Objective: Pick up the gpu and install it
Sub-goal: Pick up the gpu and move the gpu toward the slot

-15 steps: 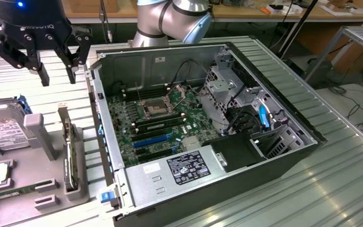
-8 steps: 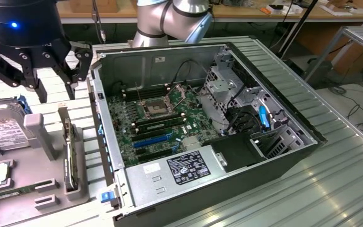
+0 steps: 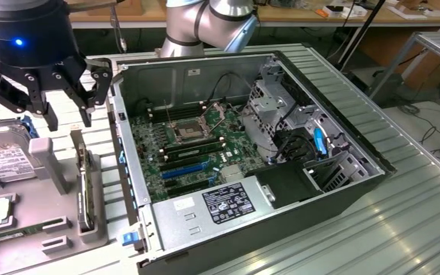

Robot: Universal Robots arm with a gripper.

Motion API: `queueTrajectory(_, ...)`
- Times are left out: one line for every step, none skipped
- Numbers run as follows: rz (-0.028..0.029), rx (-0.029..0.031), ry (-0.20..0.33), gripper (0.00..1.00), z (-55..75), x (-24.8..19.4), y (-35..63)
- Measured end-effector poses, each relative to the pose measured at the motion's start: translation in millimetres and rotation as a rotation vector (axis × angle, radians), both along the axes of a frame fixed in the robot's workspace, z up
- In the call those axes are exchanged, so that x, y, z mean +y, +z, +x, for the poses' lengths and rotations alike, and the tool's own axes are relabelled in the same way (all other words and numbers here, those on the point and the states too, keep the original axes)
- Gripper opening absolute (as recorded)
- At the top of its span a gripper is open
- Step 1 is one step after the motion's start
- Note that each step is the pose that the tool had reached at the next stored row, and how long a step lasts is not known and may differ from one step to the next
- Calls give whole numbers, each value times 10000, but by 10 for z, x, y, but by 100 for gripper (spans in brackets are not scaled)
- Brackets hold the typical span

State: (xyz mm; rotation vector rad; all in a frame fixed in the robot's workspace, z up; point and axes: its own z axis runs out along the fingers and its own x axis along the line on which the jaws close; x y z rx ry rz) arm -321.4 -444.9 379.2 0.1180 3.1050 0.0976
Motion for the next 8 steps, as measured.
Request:
queueTrajectory(0,-6,0,48,-10,0,-31)
queueTrajectory(0,-14,0,48,-23,-1,-68)
queueTrajectory(0,-23,0,48,-38,-1,-105)
queueTrajectory(-1,-35,0,48,-59,-1,-153)
queueTrajectory(0,-42,1,48,-70,-1,-175)
queueTrajectory(-1,-51,0,48,-83,-1,-198)
queueTrajectory(-1,-58,0,48,-94,-1,-220)
queueTrajectory(0,-67,1,48,-106,-1,-247)
